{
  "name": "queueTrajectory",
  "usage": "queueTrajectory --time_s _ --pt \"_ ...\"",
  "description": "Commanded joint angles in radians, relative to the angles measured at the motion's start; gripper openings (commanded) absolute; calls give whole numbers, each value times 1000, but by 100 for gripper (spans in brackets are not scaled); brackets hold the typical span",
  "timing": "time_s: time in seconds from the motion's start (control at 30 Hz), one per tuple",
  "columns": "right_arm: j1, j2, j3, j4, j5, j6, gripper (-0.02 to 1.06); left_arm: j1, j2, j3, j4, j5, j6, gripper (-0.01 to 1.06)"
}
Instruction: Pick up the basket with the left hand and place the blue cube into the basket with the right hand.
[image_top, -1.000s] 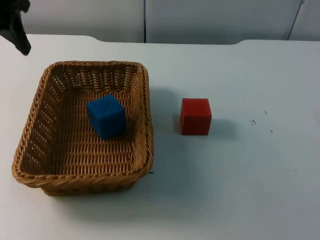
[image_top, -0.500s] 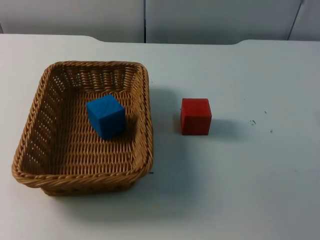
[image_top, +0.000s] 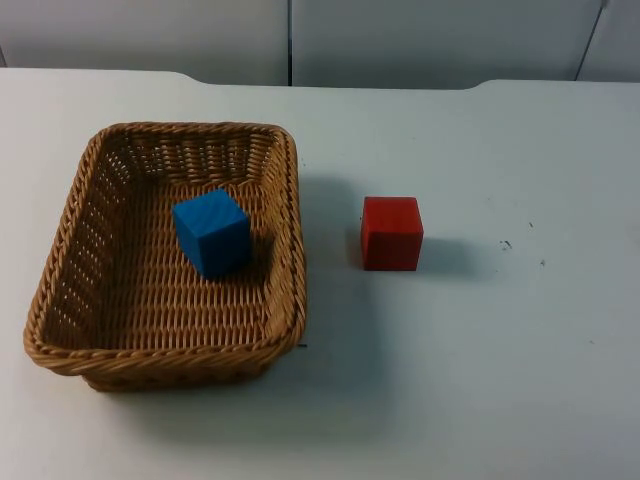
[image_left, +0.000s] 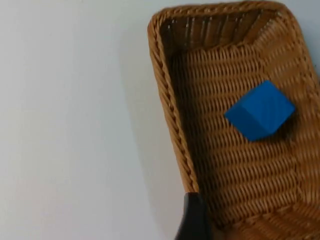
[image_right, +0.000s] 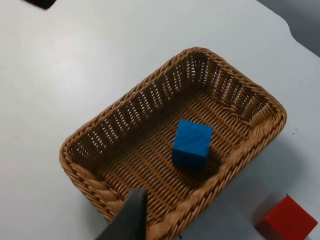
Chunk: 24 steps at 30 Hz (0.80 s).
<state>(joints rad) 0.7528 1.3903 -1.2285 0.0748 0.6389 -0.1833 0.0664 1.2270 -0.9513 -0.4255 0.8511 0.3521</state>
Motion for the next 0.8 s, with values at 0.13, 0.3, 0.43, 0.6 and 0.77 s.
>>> queueTrajectory --time_s 0.13,0.3,0.43,0.6,0.77 --pt "-1 -51 89 8 -49 -28 101 -4 -168 199 -14 -54 15 61" --pt "-1 -104 178 8 -89 -30 101 -4 -310 277 -13 -39 15 61" --pt "-1 -168 264 15 -124 -30 101 -4 -466 302 -11 10 15 61" --pt "-1 -247 350 32 -144 -30 101 -4 -653 302 -2 68 15 61" --pt "-1 -336 411 34 -142 -28 101 -4 -836 302 44 121 3 61"
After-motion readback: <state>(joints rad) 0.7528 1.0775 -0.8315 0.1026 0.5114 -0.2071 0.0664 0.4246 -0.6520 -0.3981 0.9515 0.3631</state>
